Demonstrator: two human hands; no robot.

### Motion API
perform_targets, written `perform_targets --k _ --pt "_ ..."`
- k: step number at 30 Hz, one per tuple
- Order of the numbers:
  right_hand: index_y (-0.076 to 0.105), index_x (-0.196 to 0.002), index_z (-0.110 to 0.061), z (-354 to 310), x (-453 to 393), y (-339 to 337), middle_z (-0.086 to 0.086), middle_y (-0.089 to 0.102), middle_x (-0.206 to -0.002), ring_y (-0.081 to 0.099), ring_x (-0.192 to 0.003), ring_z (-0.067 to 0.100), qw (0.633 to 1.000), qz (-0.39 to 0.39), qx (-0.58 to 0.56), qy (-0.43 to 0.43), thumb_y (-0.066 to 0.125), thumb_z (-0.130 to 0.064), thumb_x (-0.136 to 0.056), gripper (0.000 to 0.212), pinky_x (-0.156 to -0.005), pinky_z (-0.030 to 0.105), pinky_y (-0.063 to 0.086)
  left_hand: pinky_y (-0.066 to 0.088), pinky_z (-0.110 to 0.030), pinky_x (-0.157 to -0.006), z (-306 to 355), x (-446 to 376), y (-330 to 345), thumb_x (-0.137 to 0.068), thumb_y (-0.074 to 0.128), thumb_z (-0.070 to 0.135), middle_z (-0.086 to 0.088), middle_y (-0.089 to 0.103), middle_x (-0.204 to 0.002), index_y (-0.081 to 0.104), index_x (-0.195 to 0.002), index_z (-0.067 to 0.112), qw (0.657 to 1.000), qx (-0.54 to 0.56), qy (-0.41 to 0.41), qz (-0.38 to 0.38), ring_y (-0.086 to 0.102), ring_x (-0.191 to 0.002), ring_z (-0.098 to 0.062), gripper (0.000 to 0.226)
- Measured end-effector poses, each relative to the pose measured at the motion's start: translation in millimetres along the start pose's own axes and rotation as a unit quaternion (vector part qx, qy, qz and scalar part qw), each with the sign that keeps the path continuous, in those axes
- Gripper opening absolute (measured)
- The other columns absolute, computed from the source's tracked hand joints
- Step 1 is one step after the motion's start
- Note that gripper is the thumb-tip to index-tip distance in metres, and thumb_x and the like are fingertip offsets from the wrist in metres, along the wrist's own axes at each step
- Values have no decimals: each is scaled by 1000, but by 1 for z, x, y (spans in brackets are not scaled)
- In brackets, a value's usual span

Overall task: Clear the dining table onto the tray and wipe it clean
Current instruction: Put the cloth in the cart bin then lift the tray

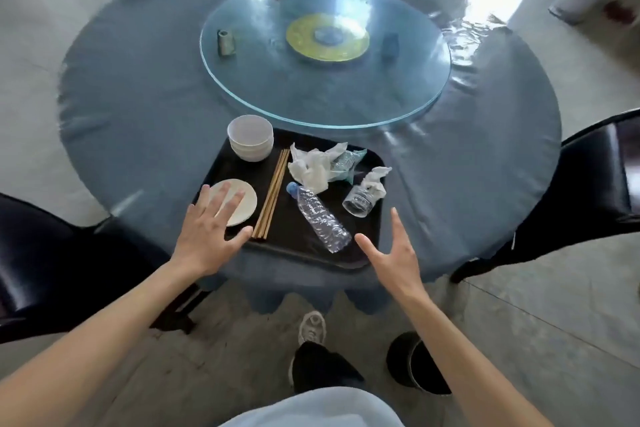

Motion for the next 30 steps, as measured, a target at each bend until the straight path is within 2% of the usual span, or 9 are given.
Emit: perform_targets --k 5,7,11,13,16,20,23,27,30 --pt "25 -162 -21 25 -86 7 3 35 -164 34 -151 22 997 3 5 71 74 -46 -91 90 -123 43 32 25 -45 -119 -59 -66 8 -89 66 17 -19 45 -150 44 -149 8 980 106 -159 50 35 -141 -37 65" --pt "25 -162 -19 33 -106 11 10 38 -160 40 -147 27 995 8 56 84 72 -41 -94 86 -119 46 36 30 -45 -116 -79 -84 9 -89 65 13 -22 51 -143 49 -144 7 972 116 -194 56 42 -135 -38 58" --pt "30 -160 -13 45 -140 22 12 45 -149 53 -128 26 989 -22 87 119 68 -34 -96 76 -111 43 42 31 -42 -115 -102 -116 13 -97 57 17 -22 44 -146 45 -147 7 958 136 -250 38 42 -136 -36 53" --pt "41 -154 -13 49 -152 28 10 55 -137 58 -114 22 988 -31 84 129 68 -26 -96 65 -105 40 46 31 -42 -115 -108 -130 18 -99 53 16 -23 42 -148 41 -150 7 955 140 -263 20 42 -137 -36 53" --pt "53 -146 -12 56 -163 28 9 61 -130 60 -118 27 984 -20 82 154 70 -17 -94 55 -105 38 45 32 -45 -114 -118 -153 28 -100 49 10 -24 43 -148 38 -152 7 946 151 -285 -28 43 -136 -39 53" --pt "58 -139 -14 62 -165 27 1 65 -118 64 -107 20 980 7 31 198 74 -11 -92 51 -100 34 49 40 -45 -110 -126 -173 32 -94 55 1 -20 58 -139 49 -142 5 939 162 -298 -57 53 -130 -38 49" --pt "59 -134 -16 69 -166 29 4 67 -118 66 -102 20 976 22 -15 217 73 -6 -92 45 -99 40 54 46 -39 -100 -136 -180 30 -92 58 -3 -15 66 -128 58 -132 8 927 194 -316 -52 62 -117 -32 41" --pt "59 -130 -13 70 -164 32 5 66 -111 62 -94 15 974 39 -45 220 68 2 -94 40 -93 34 54 50 -40 -85 -144 -186 31 -92 61 -6 -14 66 -116 60 -127 11 916 229 -320 -76 61 -98 -25 38" --pt "57 -132 -12 66 -162 33 -2 63 -109 60 -96 11 973 50 -43 219 66 2 -94 41 -90 27 47 46 -36 -84 -144 -188 32 -93 58 -9 -13 63 -112 59 -127 8 916 239 -311 -82 57 -98 -23 38"
Point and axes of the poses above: each hand's wrist, its own x-axis away from the middle knuckle, its own y-axis out of the palm, z = x × y, the point moved 8 cm from there along -x, towards the middle knuckle
